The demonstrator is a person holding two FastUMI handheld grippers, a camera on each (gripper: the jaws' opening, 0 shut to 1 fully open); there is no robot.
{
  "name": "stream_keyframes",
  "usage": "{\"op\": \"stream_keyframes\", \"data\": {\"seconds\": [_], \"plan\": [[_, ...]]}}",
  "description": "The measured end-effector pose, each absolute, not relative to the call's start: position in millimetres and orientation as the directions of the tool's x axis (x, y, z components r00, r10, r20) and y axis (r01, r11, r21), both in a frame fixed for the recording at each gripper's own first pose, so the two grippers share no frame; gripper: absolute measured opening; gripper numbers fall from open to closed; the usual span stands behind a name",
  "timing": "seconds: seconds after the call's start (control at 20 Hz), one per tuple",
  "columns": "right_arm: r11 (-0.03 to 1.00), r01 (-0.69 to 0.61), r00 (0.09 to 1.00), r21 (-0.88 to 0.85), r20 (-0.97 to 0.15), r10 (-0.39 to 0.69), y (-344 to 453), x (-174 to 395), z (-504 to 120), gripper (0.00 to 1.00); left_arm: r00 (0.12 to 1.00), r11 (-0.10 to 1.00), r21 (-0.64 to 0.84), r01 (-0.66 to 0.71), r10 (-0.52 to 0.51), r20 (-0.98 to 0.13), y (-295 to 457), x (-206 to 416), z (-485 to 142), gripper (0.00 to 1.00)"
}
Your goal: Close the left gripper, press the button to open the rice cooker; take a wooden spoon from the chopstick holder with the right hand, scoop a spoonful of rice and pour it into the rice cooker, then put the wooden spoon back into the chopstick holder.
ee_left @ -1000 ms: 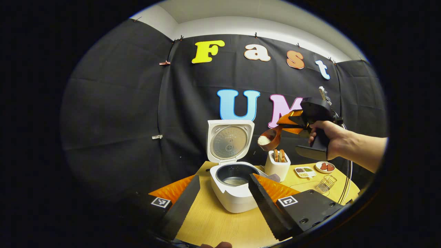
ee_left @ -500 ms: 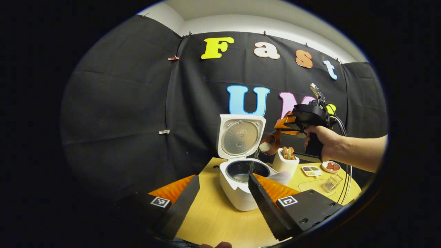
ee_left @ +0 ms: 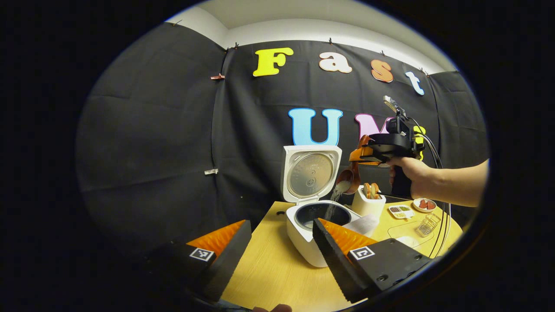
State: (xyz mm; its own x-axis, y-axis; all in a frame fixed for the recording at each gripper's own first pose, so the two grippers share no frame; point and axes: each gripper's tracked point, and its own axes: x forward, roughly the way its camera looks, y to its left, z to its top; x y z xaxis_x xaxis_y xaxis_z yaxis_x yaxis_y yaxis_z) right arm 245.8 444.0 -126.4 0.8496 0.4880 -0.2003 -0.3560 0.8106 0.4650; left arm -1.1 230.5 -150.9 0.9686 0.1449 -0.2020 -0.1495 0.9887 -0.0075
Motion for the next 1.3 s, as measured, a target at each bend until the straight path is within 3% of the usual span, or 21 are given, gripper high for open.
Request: {"op": "stream_keyframes", "data": {"seconds": [0.35,0.4,0.5,1.0,1.15,1.3], "plan": [[0.84,-0.467,0.826,0.277,-0.201,0.526,466.2,236.3,-130.5,0.13,0.971,0.992,-0.019,-0.124,0.117,-0.207,225.5,2.8,-158.6,0.98],[0.838,-0.49,0.821,0.238,-0.197,0.536,469.9,233.4,-129.4,0.08,0.972,0.992,-0.023,-0.121,0.114,-0.207,225.6,3.7,-159.5,0.98],[0.836,-0.524,0.815,0.163,-0.192,0.548,476.1,231.9,-128.2,0.13,0.972,0.992,-0.037,-0.12,0.11,-0.208,223.4,4.1,-161.1,0.98],[0.723,-0.663,0.749,-0.195,-0.168,0.641,512.8,198.9,-124.5,0.13,0.968,0.991,-0.065,-0.116,0.099,-0.229,214.2,-2.0,-167.0,0.98],[0.698,-0.679,0.733,-0.228,-0.172,0.658,514.7,192.5,-127.6,0.13,0.969,0.992,-0.06,-0.109,0.092,-0.229,211.1,-4.0,-165.9,0.98],[0.719,-0.687,0.724,-0.108,-0.192,0.663,510.7,196.3,-131.8,0.13,0.969,0.992,-0.061,-0.111,0.094,-0.228,210.0,-6.3,-166.1,0.98]]}}
